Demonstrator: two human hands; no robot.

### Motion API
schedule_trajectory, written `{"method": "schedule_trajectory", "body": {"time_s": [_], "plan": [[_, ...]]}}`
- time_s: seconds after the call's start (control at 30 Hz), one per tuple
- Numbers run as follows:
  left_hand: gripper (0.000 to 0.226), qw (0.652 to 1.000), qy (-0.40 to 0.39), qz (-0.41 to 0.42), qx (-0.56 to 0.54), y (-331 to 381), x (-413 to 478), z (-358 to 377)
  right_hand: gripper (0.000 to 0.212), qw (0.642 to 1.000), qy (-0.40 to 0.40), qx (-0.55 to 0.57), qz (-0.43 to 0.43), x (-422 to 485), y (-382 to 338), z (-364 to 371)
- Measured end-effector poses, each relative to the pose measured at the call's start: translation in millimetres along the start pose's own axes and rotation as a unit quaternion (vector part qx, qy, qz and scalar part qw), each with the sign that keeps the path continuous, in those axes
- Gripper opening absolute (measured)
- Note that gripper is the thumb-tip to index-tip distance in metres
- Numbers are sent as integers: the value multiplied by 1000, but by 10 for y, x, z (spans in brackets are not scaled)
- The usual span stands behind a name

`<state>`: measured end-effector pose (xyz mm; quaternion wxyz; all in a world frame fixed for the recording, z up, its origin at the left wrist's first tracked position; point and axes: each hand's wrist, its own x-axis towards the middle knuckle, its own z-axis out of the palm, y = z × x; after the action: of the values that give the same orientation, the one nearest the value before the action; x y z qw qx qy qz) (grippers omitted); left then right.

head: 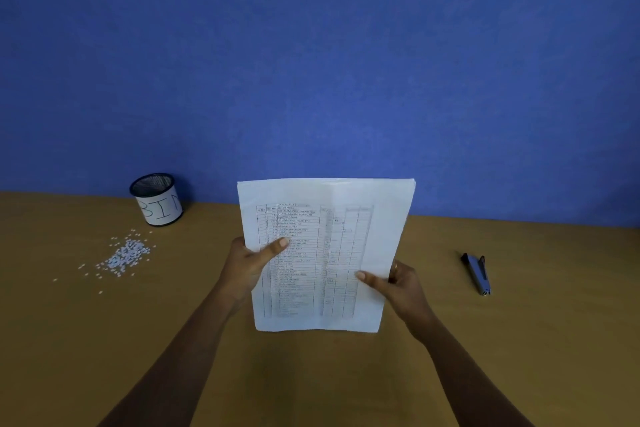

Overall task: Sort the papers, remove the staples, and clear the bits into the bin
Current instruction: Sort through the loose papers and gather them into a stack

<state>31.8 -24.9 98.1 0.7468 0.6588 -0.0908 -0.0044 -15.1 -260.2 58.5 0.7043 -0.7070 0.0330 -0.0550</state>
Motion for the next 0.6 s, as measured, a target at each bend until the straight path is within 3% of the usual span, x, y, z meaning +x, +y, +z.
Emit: {"method": "schedule_trajectory", "body": {"time_s": [0.17, 0.37, 0.47, 0.6], "plan": [[21, 994, 81, 0, -74, -8, 28, -42, 12, 997, 13, -26, 68, -124, 203, -150], [64, 978, 140, -47, -145, -50, -26, -2, 29, 981, -14, 123, 153, -201, 224, -105], [52, 966, 166, -84, -182, -70, -41, 11, 31, 962, -14, 224, 156, -212, 215, -63], [39, 952, 187, -125, -210, -113, -69, 105, 36, 960, -29, 237, 146, -239, 250, 115]]}}
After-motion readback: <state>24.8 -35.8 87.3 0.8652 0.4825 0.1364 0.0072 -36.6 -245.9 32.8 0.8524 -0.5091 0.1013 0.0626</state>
